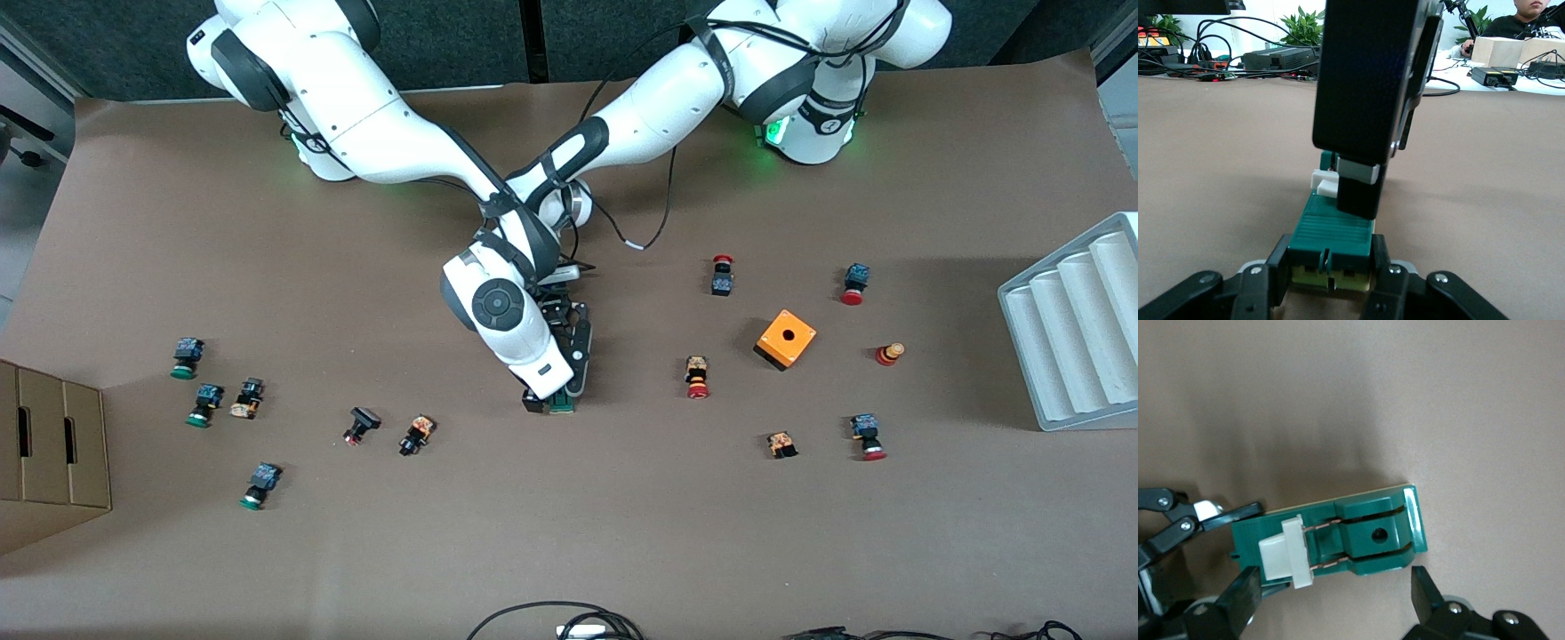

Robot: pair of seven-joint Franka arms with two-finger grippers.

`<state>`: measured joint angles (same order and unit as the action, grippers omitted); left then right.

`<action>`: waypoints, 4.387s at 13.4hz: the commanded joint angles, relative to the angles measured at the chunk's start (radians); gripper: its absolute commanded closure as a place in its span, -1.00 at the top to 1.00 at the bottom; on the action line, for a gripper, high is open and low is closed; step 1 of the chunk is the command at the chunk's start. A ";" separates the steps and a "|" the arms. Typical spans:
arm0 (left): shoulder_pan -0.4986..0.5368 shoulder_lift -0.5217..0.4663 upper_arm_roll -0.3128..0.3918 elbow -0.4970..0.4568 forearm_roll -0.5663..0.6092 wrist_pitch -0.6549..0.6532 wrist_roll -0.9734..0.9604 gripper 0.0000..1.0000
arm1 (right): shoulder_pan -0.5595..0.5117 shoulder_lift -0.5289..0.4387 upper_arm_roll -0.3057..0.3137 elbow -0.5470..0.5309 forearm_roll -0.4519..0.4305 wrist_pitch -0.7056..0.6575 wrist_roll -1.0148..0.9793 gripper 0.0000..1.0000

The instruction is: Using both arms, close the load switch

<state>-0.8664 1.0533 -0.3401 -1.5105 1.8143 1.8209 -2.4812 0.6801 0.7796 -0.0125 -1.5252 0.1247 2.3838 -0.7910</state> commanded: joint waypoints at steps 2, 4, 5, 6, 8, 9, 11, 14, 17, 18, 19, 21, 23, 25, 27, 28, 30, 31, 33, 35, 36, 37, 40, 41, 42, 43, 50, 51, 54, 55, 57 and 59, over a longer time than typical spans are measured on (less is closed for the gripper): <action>-0.006 0.005 0.007 0.015 -0.009 -0.011 -0.007 -0.16 | 0.010 -0.011 -0.009 -0.024 0.030 0.037 0.001 1.00; -0.006 0.005 0.007 0.015 -0.009 -0.011 -0.007 -0.16 | 0.009 -0.011 -0.009 -0.024 0.030 0.041 0.001 1.00; -0.006 0.005 0.007 0.015 -0.007 -0.011 -0.007 -0.16 | 0.009 -0.011 -0.009 -0.024 0.030 0.043 0.001 1.00; -0.006 0.007 0.007 0.015 -0.004 -0.011 -0.007 -0.18 | 0.009 -0.010 -0.009 -0.024 0.030 0.049 0.001 1.00; -0.006 0.005 0.007 0.015 -0.004 -0.011 -0.007 -0.20 | 0.010 -0.007 -0.009 -0.024 0.030 0.061 0.001 1.00; -0.006 0.007 0.007 0.015 -0.004 -0.011 -0.007 -0.20 | 0.010 -0.006 -0.009 -0.024 0.030 0.063 0.001 1.00; -0.006 0.007 0.007 0.015 -0.004 -0.011 -0.007 -0.20 | 0.010 -0.003 -0.009 -0.023 0.030 0.072 0.001 1.00; -0.006 0.007 0.007 0.015 -0.004 -0.011 -0.007 -0.20 | 0.010 -0.002 -0.009 -0.024 0.030 0.084 0.001 0.88; -0.006 0.007 0.007 0.015 -0.004 -0.011 -0.007 -0.20 | 0.010 -0.002 -0.009 -0.024 0.027 0.086 -0.005 0.64; -0.006 0.007 0.007 0.015 -0.003 -0.011 -0.007 -0.20 | 0.012 -0.002 -0.009 -0.024 0.024 0.087 -0.005 0.59; -0.006 0.007 0.007 0.015 -0.003 -0.011 -0.007 -0.20 | 0.010 -0.003 -0.009 -0.024 0.023 0.090 -0.008 0.52; -0.006 0.007 0.007 0.015 -0.004 -0.009 -0.007 -0.20 | 0.010 -0.003 -0.009 -0.023 0.023 0.092 -0.008 0.51; -0.006 0.007 0.007 0.015 -0.003 -0.009 -0.007 -0.20 | 0.012 -0.003 -0.009 -0.023 0.023 0.094 -0.008 0.50; -0.006 0.007 0.007 0.015 -0.004 -0.011 -0.007 -0.20 | 0.012 -0.003 -0.009 -0.024 0.023 0.094 -0.007 0.46; -0.006 0.007 0.007 0.015 -0.004 -0.009 -0.007 -0.20 | 0.012 -0.005 -0.009 -0.023 0.021 0.094 -0.007 0.45; -0.006 0.005 0.007 0.015 -0.004 -0.009 -0.007 -0.20 | 0.012 -0.006 -0.009 -0.023 0.023 0.094 -0.005 0.45; -0.006 0.005 0.007 0.015 -0.004 -0.009 -0.007 -0.20 | 0.012 -0.008 -0.009 -0.023 0.026 0.094 -0.004 0.45; -0.006 0.005 0.007 0.015 -0.004 -0.009 -0.007 -0.21 | 0.010 -0.008 -0.009 -0.023 0.026 0.094 -0.004 0.45; -0.006 0.005 0.007 0.015 -0.004 -0.009 -0.007 -0.20 | 0.012 -0.008 -0.009 -0.021 0.026 0.094 -0.004 0.43; -0.006 0.005 0.007 0.015 -0.004 -0.011 -0.007 -0.20 | 0.010 -0.010 -0.009 -0.023 0.026 0.094 -0.004 0.42; -0.006 0.005 0.007 0.015 -0.004 -0.009 -0.007 -0.20 | 0.010 -0.011 -0.009 -0.023 0.024 0.094 -0.005 0.41; -0.006 0.005 0.007 0.015 -0.004 -0.009 -0.007 -0.20 | 0.010 -0.011 -0.009 -0.021 0.024 0.094 -0.005 0.40; -0.006 0.005 0.007 0.015 -0.004 -0.009 -0.007 -0.20 | 0.010 -0.013 -0.009 -0.021 0.024 0.094 -0.007 0.35; -0.006 0.005 0.007 0.015 -0.004 -0.009 -0.007 -0.20 | 0.010 -0.016 -0.009 -0.021 0.024 0.094 -0.007 0.33; -0.006 0.005 0.007 0.015 -0.004 -0.009 -0.007 -0.20 | 0.010 -0.016 -0.009 -0.021 0.024 0.094 -0.005 0.33; -0.006 0.005 0.007 0.015 -0.004 -0.011 -0.007 -0.20 | 0.009 -0.017 -0.009 -0.021 0.024 0.094 -0.007 0.33; -0.006 0.005 0.007 0.015 -0.006 -0.009 -0.007 -0.20 | 0.004 -0.028 -0.009 -0.018 0.023 0.094 -0.013 0.31; -0.005 0.005 0.007 0.015 -0.006 -0.009 -0.007 -0.20 | 0.003 -0.031 -0.009 -0.018 0.023 0.092 -0.013 0.31; -0.006 0.005 0.007 0.015 -0.004 -0.011 -0.007 -0.20 | -0.001 -0.034 -0.009 -0.016 0.023 0.092 -0.011 0.31; -0.006 0.005 0.007 0.015 -0.004 -0.009 -0.007 -0.20 | -0.001 -0.034 -0.009 -0.016 0.023 0.092 -0.011 0.31; -0.006 0.005 0.007 0.015 -0.004 -0.011 -0.007 -0.20 | -0.001 -0.034 -0.009 -0.016 0.024 0.092 -0.010 0.31; -0.006 0.005 0.007 0.015 -0.004 -0.011 -0.007 -0.20 | -0.002 -0.034 -0.009 -0.015 0.026 0.092 -0.010 0.31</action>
<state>-0.8664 1.0535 -0.3391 -1.5099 1.8152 1.8207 -2.4813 0.6853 0.7286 -0.0073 -1.5609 0.1274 2.4291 -0.7892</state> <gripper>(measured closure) 0.489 0.344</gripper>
